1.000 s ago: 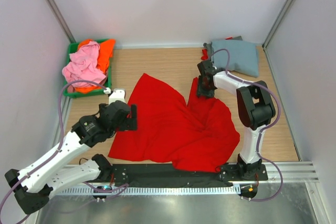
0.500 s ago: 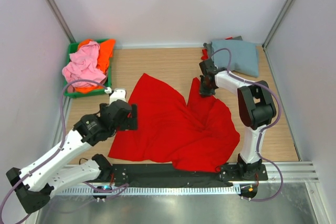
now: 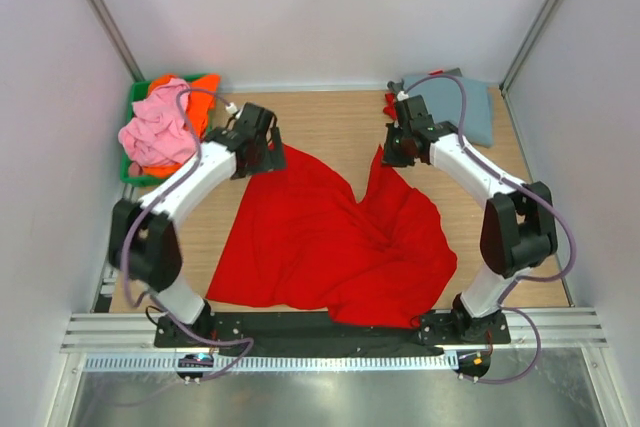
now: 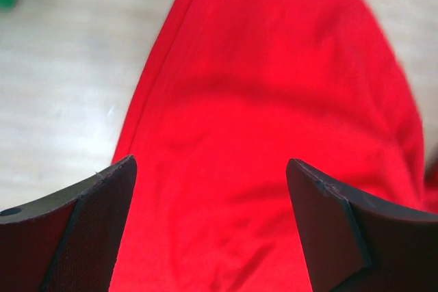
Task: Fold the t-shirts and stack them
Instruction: Flatten the tshirt out
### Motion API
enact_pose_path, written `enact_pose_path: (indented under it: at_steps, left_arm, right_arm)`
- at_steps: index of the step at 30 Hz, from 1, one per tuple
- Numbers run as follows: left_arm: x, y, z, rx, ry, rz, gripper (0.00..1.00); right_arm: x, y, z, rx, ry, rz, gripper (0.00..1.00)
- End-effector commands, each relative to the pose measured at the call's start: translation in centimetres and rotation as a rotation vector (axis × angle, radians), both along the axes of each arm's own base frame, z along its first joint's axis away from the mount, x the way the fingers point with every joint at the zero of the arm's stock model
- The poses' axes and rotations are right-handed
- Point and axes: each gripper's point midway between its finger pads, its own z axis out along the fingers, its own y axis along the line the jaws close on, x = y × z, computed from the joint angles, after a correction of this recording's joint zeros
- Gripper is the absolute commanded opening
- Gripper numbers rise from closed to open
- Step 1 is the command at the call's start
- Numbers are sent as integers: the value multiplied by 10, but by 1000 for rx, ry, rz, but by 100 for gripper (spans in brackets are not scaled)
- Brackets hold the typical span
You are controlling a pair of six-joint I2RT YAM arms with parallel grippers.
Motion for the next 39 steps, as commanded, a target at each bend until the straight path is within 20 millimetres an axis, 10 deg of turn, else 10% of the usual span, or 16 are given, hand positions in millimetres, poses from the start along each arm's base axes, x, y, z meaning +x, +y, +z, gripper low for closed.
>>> enact_pose_path:
  at_steps: [1, 3, 10, 17, 26, 29, 33, 39]
  left_arm:
    - [80, -23, 5, -49, -79, -8, 90]
    - [104, -25, -37, -11, 14, 11, 87]
    - [188, -32, -69, 46, 34, 55, 84]
    - [203, -18, -97, 120, 66, 96, 81]
    - [197, -22, -123, 101, 98, 71, 33]
    - [198, -27, -119, 83, 99, 49, 0]
    - [192, -26, -74, 60, 55, 44, 0]
    - [145, -10, 28, 18, -70, 64, 0]
  right_arm:
    - [-16, 4, 26, 55, -39, 33, 1]
    - [-24, 5, 29, 73, -39, 44, 1]
    - [-58, 4, 36, 119, -54, 60, 1]
    - [-72, -1, 43, 122, -79, 74, 1]
    - [-70, -1, 48, 118, -93, 80, 1]
    - [-69, -3, 51, 108, -102, 77, 1]
    - [-67, -9, 69, 76, -130, 73, 1]
    - [-66, -32, 161, 15, -293, 28, 1]
